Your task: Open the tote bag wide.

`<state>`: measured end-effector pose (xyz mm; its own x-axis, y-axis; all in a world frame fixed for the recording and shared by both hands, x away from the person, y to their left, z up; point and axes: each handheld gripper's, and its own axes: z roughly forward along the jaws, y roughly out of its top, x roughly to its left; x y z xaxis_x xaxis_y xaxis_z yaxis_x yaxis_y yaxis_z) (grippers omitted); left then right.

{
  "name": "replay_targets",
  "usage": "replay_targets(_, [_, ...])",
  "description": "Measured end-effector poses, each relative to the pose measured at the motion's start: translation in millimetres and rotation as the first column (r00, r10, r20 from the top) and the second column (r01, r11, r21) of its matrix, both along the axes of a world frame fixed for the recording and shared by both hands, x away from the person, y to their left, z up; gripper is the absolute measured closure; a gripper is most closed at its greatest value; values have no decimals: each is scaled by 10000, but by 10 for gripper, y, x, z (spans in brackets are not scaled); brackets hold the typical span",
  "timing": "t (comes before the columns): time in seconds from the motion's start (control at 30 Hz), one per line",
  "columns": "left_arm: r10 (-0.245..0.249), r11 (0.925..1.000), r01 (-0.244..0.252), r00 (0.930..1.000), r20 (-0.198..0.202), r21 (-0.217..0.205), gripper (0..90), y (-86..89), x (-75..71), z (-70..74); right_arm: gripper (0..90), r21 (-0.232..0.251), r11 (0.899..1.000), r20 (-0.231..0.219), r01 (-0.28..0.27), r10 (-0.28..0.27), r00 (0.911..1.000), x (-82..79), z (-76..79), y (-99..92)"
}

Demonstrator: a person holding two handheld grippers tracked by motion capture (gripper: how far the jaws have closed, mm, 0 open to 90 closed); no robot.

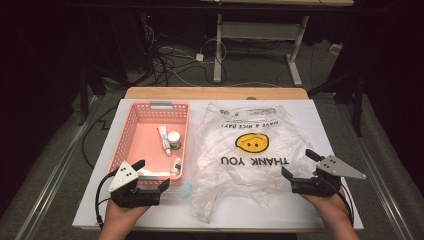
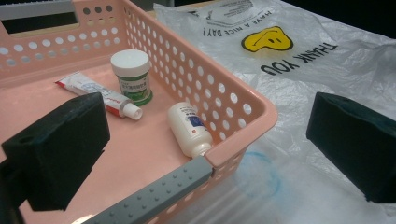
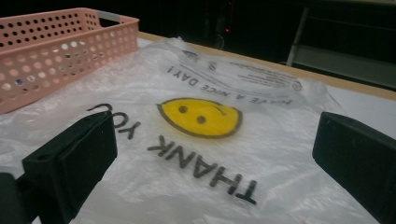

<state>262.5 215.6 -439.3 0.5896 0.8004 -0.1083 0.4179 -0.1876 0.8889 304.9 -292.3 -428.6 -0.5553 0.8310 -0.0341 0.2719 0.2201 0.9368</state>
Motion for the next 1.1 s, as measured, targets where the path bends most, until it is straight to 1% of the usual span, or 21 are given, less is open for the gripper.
replay_targets(0.07, [10, 10000, -10, 10000, 15, 24, 0, 0, -1, -2, 11, -122, 9994, -167, 333, -335, 9993, 35, -11, -109])
replay_targets(0.17, [25, 10000, -25, 10000, 2, -13, 0, 8, 1, -2, 21, -250, 9981, -257, 566, -572, 9980, 63, -27, -188])
replay_targets(0.2, [35, 10000, -35, 10000, -6, -25, 0, 11, 1, -2, 27, -317, 9964, -437, 780, -794, 9959, 93, -53, -268])
replay_targets(0.23, [42, 10000, -42, 10000, -1, -28, 0, 13, 2, -2, 27, -317, 9964, -437, 780, -794, 9959, 93, -53, -268])
replay_targets(0.27, [54, 10000, -54, 10000, 2, -27, 0, 14, 3, -2, 31, -351, 9953, -568, 905, -924, 9941, 104, -66, -307])
replay_targets(0.3, [71, 10000, -71, 10000, -4, -33, 0, 14, 4, -3, 41, -415, 9929, -746, 1116, -1144, 9906, 129, -90, -385])
replay_targets(0.4, [54, 10000, -54, 10000, -20, -43, 0, 12, 6, -8, 65, -366, 9902, -998, 1350, -1380, 9854, 165, -124, -506])
replay_targets(0.43, [48, 10000, -48, 10000, -20, -29, 0, 10, 6, -9, 65, -366, 9902, -998, 1350, -1380, 9854, 165, -124, -506])
replay_targets(0.47, [29, 10000, -29, 10000, -18, -19, 0, 8, 6, -10, 84, -373, 9878, -1159, 1515, -1549, 9811, 183, -145, -580])
replay_targets(0.5, [6, 10000, -6, 10000, -15, -12, 0, 7, 5, -10, 98, -358, 9863, -1249, 1612, -1645, 9784, 191, -155, -614])
replay_targets(0.53, [-12, 10000, 12, 10000, -12, -5, 0, 6, 4, -11, 98, -358, 9863, -1249, 1612, -1645, 9784, 191, -155, -614])
replay_targets(0.57, [-19, 10000, 19, 10000, -9, 3, 0, 5, 3, -11, 113, -339, 9852, -1334, 1678, -1709, 9762, 201, -166, -649])
replay_targets(0.6, [-27, 10000, 27, 10000, -16, 6, 0, 4, 2, -13, 138, -307, 9824, -1483, 1841, -1866, 9712, 223, -190, -710])
replay_targets(0.63, [-34, 10000, 34, 10000, -28, 7, 0, 2, 2, -15, 154, -326, 9807, -1568, 1929, -1956, 9681, 232, -204, -735])
replay_targets(0.67, [-21, 10000, 21, 10000, -33, -18, 0, -3, 3, -19, 161, -385, 9796, -1619, 1973, -2010, 9661, 245, -220, -761])
replay_targets(0.8, [-55, 10000, 55, 10000, -67, 3, 0, -14, 5, -27, 199, -405, 9774, -2083, 2075, -2113, 9550, 296, -293, -842])
replay_targets(0.83, [-71, 10000, 71, 9999, -71, 12, 0, -17, 5, -27, 199, -405, 9774, -2083, 2075, -2113, 9550, 296, -293, -842])
replay_targets(0.9, [-112, 9999, 112, 9999, -70, 32, 0, -25, 3, -29, 228, -380, 9764, -2319, 2126, -2156, 9486, 337, -320, -877])
replay_targets(1.0, [-261, 9997, 261, 9996, -123, -3, 0, -47, 11, -38, 244, -323, 9743, -2455, 2227, -2238, 9432, 428, -339, -893])
replay_targets(1.1, [-437, 9990, 436, 9989, -147, -50, 0, -62, 28, -45, 256, -497, 9784, -2675, 2005, -2065, 9412, 569, -335, -840])
